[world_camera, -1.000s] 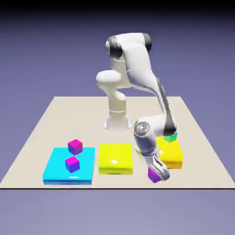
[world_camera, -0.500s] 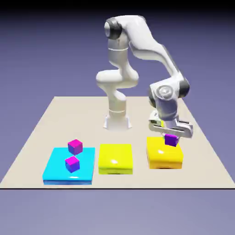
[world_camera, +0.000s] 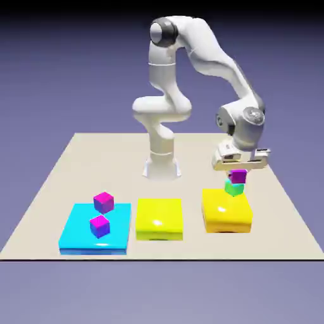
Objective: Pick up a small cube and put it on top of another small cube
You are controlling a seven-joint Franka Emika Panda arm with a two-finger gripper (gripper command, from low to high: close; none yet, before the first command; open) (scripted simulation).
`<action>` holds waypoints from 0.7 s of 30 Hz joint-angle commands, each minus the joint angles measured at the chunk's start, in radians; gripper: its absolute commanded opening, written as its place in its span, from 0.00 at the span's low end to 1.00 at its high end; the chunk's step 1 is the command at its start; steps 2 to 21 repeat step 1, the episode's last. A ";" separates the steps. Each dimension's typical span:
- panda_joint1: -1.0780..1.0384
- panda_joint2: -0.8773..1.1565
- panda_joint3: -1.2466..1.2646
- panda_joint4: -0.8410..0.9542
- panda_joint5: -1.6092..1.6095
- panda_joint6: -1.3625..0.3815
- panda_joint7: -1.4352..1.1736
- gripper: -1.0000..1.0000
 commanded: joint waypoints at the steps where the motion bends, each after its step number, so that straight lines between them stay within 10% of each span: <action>1: -0.003 -0.024 -0.004 0.021 0.006 -0.044 -0.006 1.00; 21: -0.003 -0.024 -0.004 0.021 0.006 -0.044 -0.006 1.00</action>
